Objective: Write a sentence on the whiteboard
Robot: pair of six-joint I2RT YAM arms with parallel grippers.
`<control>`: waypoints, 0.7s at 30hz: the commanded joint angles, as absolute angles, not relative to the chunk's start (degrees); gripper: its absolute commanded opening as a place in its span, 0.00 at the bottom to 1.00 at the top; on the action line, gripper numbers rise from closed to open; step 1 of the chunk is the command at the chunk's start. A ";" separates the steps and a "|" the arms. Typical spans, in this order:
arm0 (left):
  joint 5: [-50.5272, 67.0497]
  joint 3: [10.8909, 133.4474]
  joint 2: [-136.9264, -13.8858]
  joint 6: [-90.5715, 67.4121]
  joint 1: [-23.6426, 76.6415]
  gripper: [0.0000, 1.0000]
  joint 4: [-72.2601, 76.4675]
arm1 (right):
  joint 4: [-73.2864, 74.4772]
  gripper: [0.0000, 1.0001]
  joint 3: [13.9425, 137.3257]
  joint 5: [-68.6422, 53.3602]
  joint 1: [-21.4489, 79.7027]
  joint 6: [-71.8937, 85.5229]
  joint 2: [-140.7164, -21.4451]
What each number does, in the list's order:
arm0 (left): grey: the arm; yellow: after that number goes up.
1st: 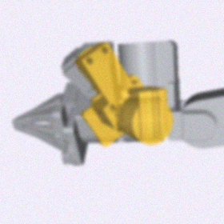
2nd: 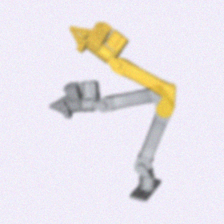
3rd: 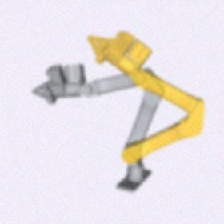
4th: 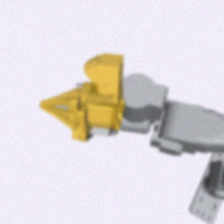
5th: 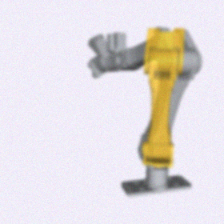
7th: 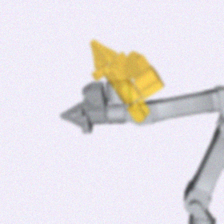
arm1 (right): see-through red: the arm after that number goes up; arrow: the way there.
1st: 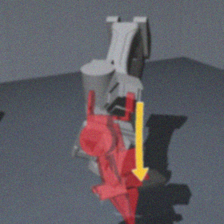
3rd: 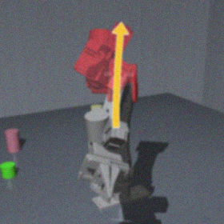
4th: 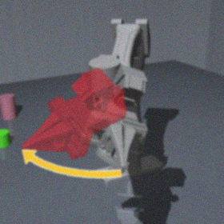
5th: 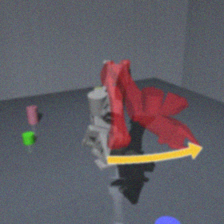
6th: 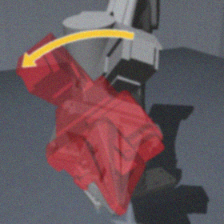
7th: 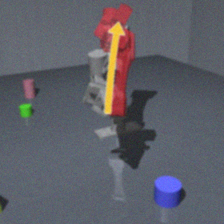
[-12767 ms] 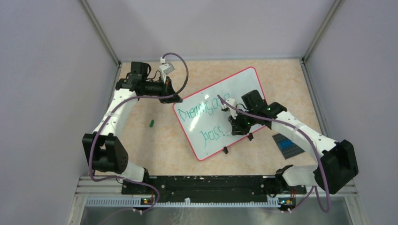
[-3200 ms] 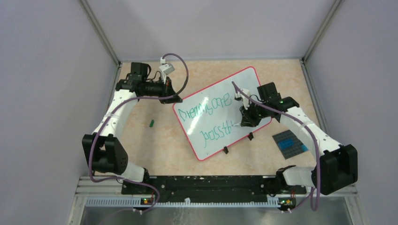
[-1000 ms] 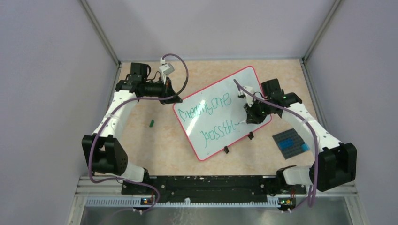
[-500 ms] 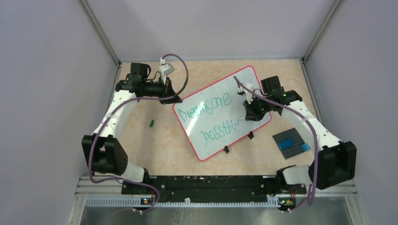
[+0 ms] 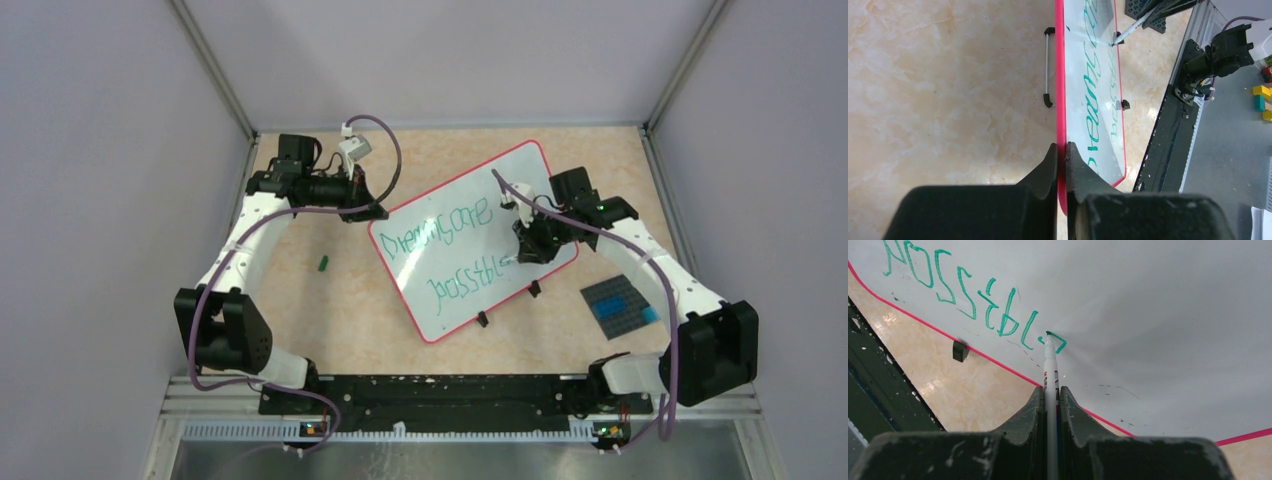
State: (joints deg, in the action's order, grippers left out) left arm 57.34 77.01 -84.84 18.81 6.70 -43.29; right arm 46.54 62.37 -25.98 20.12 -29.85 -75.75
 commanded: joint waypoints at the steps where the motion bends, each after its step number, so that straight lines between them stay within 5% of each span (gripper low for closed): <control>1: 54.49 74.36 -85.52 20.65 8.26 0.00 -47.16 | 43.62 0.00 59.05 -25.30 20.57 -30.58 -74.42; 21: 54.40 74.37 -85.45 20.39 8.26 0.00 -47.11 | 44.82 0.00 62.07 -23.63 16.66 -32.00 -74.06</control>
State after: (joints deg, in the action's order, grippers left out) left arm 57.39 76.97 -84.84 18.79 6.70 -43.29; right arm 47.97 58.11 -25.28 17.43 -30.28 -74.35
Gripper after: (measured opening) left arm 0.057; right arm 0.094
